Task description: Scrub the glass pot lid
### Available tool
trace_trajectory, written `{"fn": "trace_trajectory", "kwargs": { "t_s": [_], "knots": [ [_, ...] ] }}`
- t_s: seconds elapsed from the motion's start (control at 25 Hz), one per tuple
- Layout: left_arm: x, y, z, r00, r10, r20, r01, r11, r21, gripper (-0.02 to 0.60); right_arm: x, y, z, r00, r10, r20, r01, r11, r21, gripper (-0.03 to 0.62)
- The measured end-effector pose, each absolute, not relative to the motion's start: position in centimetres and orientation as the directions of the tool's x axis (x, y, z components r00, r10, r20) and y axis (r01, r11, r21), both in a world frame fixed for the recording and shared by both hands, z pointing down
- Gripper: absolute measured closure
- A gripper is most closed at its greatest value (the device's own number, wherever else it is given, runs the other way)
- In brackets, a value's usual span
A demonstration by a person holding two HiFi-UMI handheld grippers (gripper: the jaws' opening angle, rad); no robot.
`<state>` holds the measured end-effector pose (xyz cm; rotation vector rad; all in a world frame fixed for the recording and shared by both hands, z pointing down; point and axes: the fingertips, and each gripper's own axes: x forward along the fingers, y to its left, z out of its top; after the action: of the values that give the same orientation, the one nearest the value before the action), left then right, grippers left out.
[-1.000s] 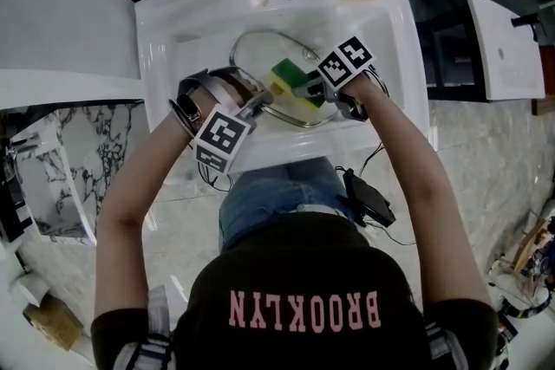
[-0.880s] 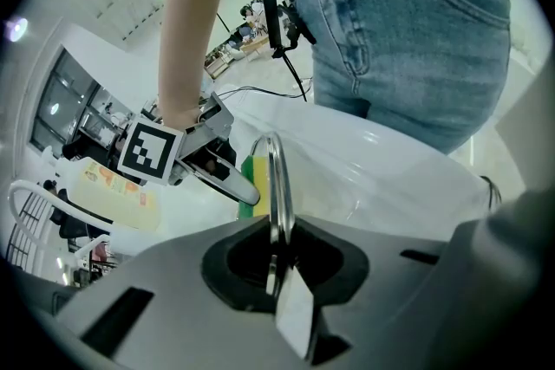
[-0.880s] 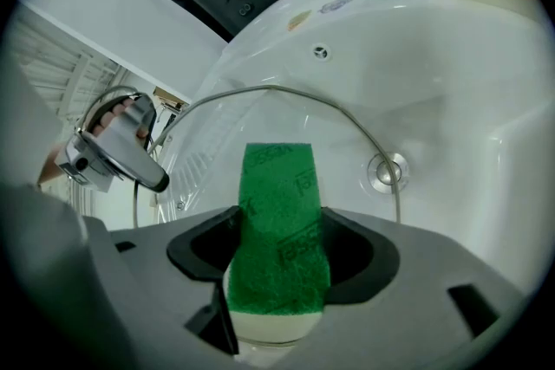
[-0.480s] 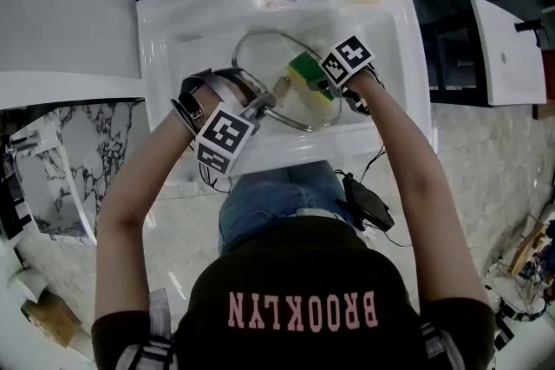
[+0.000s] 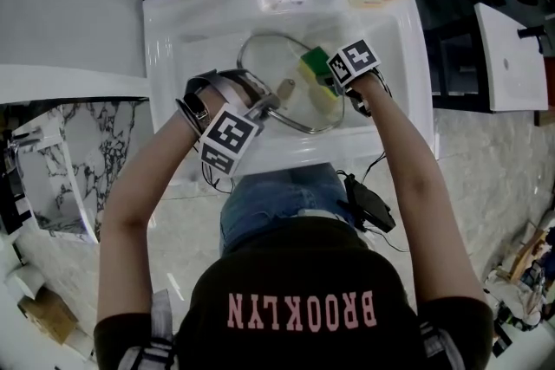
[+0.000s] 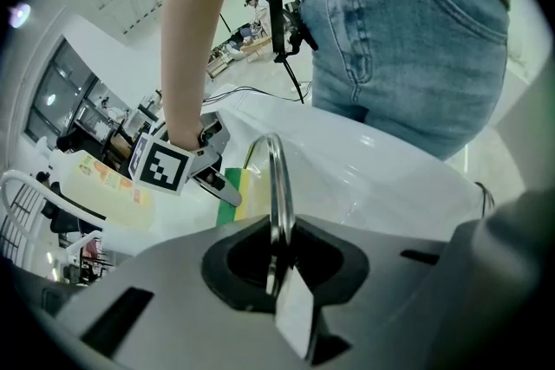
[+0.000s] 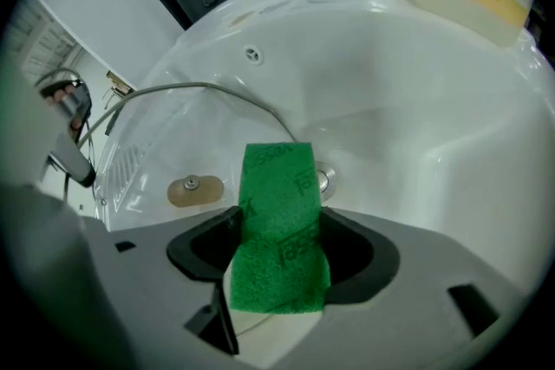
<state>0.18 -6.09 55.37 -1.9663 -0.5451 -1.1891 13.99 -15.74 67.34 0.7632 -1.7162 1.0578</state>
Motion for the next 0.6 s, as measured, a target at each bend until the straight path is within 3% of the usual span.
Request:
{"fn": "trace_trajectory", "kwargs": {
  "t_s": [0.4,0.6],
  "knots": [
    [0.3,-6.3,55.4,0.497,-0.059,0.866,0.659,-0.623,-0.421,0.552,8.2,-16.2,58.2,-0.674,-0.179,0.716,-0.695,0.481,-0.534,0.314],
    [0.3,-6.4,55.3,0.497,-0.076,0.864,0.650,-0.628,-0.429,0.552,4.5,-14.5,56.2,-0.748,-0.151,0.646,-0.604,0.558,-0.569,0.315]
  ]
}}
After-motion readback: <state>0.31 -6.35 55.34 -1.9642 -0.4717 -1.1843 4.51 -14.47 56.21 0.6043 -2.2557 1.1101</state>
